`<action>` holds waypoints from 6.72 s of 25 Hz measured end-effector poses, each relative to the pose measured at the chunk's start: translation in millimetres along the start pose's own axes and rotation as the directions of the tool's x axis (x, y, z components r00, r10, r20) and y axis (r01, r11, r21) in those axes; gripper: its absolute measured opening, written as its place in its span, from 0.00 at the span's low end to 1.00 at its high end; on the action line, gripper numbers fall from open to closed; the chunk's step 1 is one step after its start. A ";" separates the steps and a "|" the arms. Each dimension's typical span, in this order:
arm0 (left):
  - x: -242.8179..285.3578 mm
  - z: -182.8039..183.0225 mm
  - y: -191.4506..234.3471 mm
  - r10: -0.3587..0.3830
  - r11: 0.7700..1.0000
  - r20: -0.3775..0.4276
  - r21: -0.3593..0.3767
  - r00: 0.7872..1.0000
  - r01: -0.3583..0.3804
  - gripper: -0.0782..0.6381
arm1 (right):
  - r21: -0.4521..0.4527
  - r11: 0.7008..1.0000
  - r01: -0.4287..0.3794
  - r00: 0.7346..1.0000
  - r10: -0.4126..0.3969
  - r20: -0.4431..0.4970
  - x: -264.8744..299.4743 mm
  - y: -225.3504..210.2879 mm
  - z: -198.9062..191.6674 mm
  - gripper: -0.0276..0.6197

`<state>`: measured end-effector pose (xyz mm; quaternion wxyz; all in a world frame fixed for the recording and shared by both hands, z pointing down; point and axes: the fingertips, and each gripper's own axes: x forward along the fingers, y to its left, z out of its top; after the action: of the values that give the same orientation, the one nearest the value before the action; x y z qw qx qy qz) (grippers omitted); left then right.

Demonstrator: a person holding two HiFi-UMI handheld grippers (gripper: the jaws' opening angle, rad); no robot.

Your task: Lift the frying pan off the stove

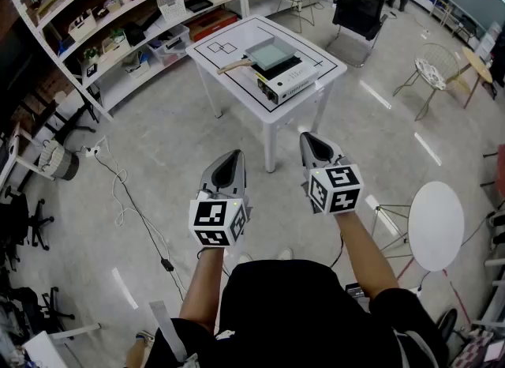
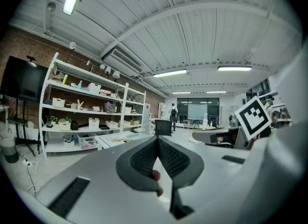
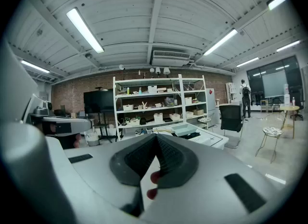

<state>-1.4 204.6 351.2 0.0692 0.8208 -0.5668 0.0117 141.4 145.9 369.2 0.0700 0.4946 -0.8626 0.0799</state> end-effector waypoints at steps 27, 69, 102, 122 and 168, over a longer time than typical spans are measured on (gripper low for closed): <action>47.7 -6.7 -8.5 0.021 1.000 0.003 -0.005 1.000 -0.021 0.12 | 0.021 0.997 -0.074 0.995 0.075 -0.063 27.2 -32.6 -19.3 0.05; 292.7 28.0 248.8 -0.082 0.993 -0.066 -0.086 0.994 0.076 0.12 | 0.032 0.999 0.007 0.987 -0.002 -0.163 369.6 -53.6 36.9 0.05; 398.5 -11.2 277.1 -0.155 0.988 -0.224 -0.016 0.962 0.155 0.12 | 0.054 0.998 -0.015 0.976 0.026 -0.216 475.5 -116.2 28.8 0.05; 480.3 -81.6 286.2 -0.244 0.917 -0.546 0.139 0.802 0.374 0.35 | 0.097 0.992 -0.081 0.950 0.106 -0.293 548.9 -166.4 9.2 0.05; 519.2 -194.8 271.4 -0.153 0.764 -0.889 0.171 0.432 0.622 0.29 | 0.158 0.987 -0.034 0.921 0.093 -0.380 583.4 -218.6 -32.0 0.05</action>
<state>-57.5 -347.4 622.0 0.1264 0.8116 -0.2268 0.5234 39.4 -447.6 532.0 0.1988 0.4447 -0.8393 0.2416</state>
